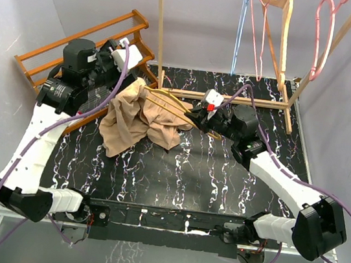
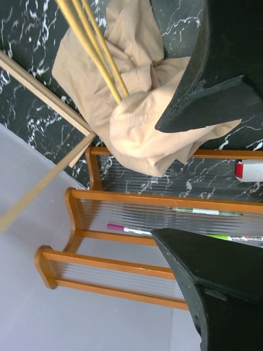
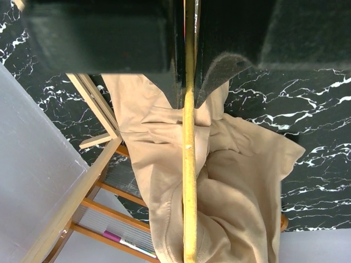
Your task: Place the t-shirt on the hanger
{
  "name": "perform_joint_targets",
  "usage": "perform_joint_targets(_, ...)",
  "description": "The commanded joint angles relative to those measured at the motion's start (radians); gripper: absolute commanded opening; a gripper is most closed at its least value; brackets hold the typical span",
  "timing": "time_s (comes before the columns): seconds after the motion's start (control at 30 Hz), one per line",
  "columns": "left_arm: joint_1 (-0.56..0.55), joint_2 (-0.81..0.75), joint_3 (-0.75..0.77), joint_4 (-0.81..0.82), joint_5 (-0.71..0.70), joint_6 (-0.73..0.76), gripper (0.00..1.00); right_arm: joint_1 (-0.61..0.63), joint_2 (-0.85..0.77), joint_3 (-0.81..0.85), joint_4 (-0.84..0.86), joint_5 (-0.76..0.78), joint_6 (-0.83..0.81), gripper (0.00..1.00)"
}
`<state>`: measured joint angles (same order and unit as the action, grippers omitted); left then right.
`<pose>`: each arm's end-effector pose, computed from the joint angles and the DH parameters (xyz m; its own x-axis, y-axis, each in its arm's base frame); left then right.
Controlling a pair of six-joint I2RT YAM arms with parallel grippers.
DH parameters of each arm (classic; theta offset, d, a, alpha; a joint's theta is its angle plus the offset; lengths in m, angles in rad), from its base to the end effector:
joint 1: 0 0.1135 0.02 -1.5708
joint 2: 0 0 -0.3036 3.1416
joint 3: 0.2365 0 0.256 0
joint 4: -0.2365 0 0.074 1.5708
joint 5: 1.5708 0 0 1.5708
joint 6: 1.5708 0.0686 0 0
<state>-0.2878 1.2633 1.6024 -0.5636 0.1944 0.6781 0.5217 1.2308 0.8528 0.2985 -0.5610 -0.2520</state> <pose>0.2653 -0.0924 0.5108 0.1218 0.6059 -0.7862 0.4914 0.6514 0.5781 0.2453 0.1831 0.3531 0.1532 -0.1555 -0.9759 -0.8711 0.4451 -0.2076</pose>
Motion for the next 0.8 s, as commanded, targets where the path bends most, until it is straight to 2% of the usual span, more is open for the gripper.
perform_joint_targets(0.0, 0.0, -0.047, -0.027, -0.051, 0.132, 0.034, 0.67, -0.008, -0.002, 0.06, 0.087, -0.011, 0.017, 0.08)
perform_joint_targets(0.3, -0.034, -0.028, -0.13, 0.01, 0.121, -0.024, 0.61, -0.009, 0.009, 0.076, 0.063, -0.014, 0.021, 0.08)
perform_joint_targets(0.6, -0.125, -0.014, -0.192, 0.062, 0.048, -0.041, 0.57, -0.012, 0.005, 0.084, 0.042, -0.009, 0.017, 0.08)
perform_joint_targets(0.77, -0.135, -0.008, -0.249, 0.12, -0.021, -0.026, 0.48, -0.012, -0.001, 0.079, 0.044, -0.01, 0.017, 0.08)
